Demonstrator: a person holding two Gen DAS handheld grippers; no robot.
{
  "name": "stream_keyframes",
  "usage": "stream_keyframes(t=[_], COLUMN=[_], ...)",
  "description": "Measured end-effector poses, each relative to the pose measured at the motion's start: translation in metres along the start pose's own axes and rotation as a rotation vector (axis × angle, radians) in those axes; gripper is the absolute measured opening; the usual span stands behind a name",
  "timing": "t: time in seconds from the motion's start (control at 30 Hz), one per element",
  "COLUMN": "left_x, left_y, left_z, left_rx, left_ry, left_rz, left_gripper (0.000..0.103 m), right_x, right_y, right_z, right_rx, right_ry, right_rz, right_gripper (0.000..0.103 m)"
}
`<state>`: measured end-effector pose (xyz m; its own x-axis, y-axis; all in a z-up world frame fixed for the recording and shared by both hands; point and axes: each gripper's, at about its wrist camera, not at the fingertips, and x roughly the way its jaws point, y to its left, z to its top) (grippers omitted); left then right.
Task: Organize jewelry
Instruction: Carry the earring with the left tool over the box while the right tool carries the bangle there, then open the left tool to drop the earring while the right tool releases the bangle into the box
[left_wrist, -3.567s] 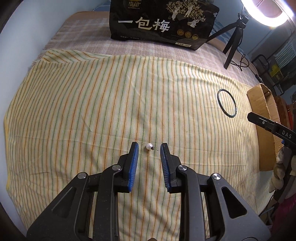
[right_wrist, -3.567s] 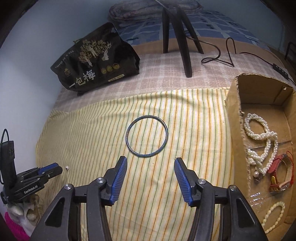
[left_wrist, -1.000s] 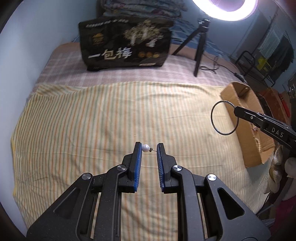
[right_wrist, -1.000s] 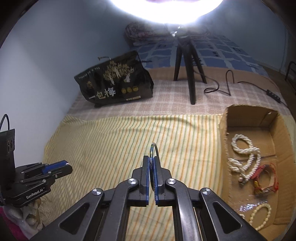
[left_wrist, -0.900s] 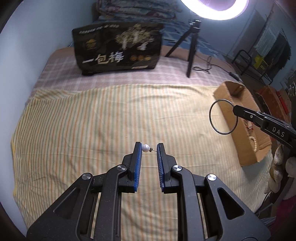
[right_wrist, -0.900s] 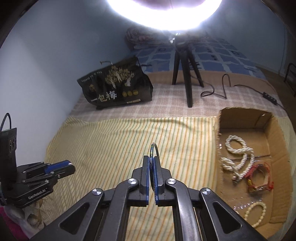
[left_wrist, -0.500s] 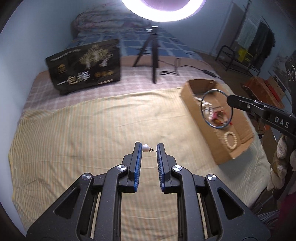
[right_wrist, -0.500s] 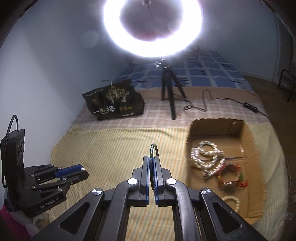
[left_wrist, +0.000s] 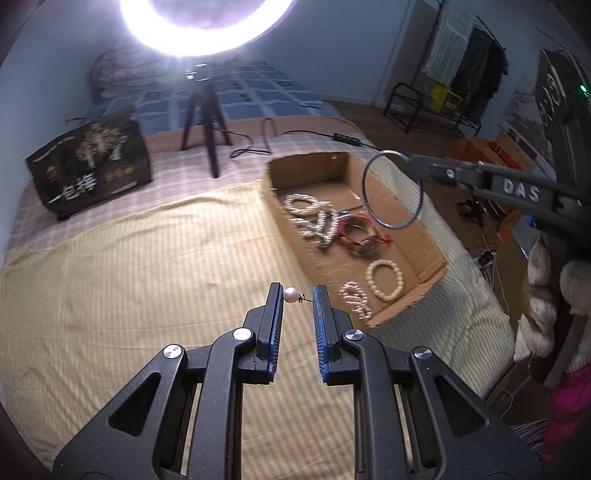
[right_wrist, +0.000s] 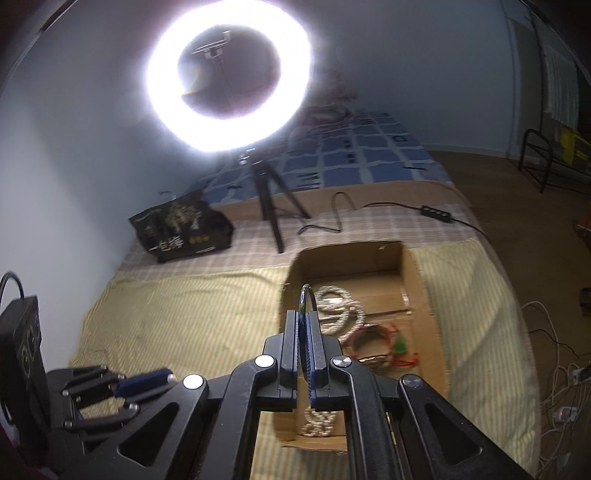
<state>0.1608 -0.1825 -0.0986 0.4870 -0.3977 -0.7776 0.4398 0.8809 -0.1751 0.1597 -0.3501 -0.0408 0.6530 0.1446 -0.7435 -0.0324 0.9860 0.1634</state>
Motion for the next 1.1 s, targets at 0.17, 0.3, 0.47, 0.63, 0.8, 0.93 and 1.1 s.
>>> stream_keyframes(t=[0.17,0.3,0.47,0.63,0.8,0.93,1.1], left_x=[0.011,0.019,0.030,0.039,0.044,0.047,0.048], left_y=[-0.018,-0.032,-0.048,-0.062,-0.070,-0.073,-0.075], left_z=[0.005,0.011,0.018,0.021,0.023,0.025,0.026], left_rx=[0.014,0.036,0.065,0.092,0.109,0.111,0.117], left_ry=[0.001,-0.009,-0.018,-0.024,-0.032,-0.032,-0.037], left_rz=[-0.011,-0.010,-0.010,-0.004,-0.005,-0.009,-0.010], left_gripper=[0.015,0.015,0.015,0.015,0.015,0.015,0.015], right_x=[0.001,0.009,0.020,0.031,0.041,0.046,0.050], right_y=[-0.023,-0.040,-0.051,-0.059,-0.068,-0.070,-0.070], right_z=[0.005,0.012,0.021,0.028,0.033,0.033,0.033], right_rx=[0.030,0.055,0.065,0.065,0.071,0.070,0.065], right_ry=[-0.004,-0.004,-0.003,0.000,0.006,0.011,0.018], right_rz=[-0.020,-0.032,-0.039,-0.042,-0.045,-0.044,-0.045], right_gripper=[0.001,0.001,0.001,0.001,0.001,0.001,0.001])
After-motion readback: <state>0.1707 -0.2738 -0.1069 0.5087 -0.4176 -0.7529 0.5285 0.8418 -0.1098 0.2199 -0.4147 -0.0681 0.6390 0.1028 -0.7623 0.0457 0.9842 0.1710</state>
